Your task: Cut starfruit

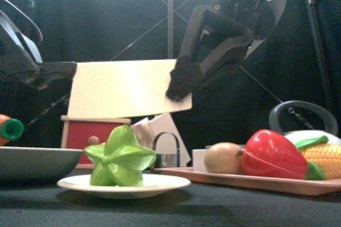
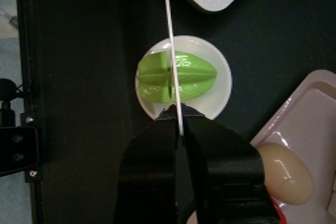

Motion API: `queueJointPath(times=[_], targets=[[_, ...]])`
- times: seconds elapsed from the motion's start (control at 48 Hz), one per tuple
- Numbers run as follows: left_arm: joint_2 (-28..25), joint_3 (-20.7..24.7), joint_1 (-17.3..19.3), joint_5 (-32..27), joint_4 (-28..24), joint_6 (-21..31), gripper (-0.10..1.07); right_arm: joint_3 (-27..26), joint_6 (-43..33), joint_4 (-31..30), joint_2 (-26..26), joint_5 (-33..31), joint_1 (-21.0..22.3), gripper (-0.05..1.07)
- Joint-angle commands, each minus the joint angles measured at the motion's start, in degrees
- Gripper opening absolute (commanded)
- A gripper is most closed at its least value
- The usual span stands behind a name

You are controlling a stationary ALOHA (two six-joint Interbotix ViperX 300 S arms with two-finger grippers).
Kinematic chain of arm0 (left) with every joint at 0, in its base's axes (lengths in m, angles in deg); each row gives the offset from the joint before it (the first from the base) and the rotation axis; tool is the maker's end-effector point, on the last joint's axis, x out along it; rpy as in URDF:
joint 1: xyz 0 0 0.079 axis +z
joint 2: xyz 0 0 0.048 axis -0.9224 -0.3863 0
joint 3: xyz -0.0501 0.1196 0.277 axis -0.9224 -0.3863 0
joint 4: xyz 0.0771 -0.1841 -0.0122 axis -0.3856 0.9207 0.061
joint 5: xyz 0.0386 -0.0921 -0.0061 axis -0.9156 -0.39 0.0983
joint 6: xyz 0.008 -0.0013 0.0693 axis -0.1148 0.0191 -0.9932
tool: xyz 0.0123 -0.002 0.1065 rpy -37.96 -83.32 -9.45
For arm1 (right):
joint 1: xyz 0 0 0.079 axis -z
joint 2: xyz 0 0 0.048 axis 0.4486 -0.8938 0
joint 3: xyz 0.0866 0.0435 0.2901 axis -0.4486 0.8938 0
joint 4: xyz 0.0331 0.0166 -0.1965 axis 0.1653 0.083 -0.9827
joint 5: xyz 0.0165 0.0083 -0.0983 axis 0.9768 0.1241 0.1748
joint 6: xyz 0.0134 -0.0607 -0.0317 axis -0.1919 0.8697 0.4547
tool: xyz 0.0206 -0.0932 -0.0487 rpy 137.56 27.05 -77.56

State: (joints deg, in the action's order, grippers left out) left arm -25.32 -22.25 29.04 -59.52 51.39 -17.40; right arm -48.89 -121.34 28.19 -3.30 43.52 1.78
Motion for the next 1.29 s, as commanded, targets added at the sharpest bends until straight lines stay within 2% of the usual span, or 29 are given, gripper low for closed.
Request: queueJointPath(times=[0.0, 1.271], targets=[[0.18, 0.09, -0.97, -0.44, -0.09, 0.0, 0.38, -0.44, -0.09, 0.35, 0.88, -0.09, -0.79, 0.3], [0.0, -0.18, -0.88, -1.49, 0.09, 0.09, 0.38, -0.7, 0.0, 2.29, -1.76, 0.0, -0.79, 0.3]])
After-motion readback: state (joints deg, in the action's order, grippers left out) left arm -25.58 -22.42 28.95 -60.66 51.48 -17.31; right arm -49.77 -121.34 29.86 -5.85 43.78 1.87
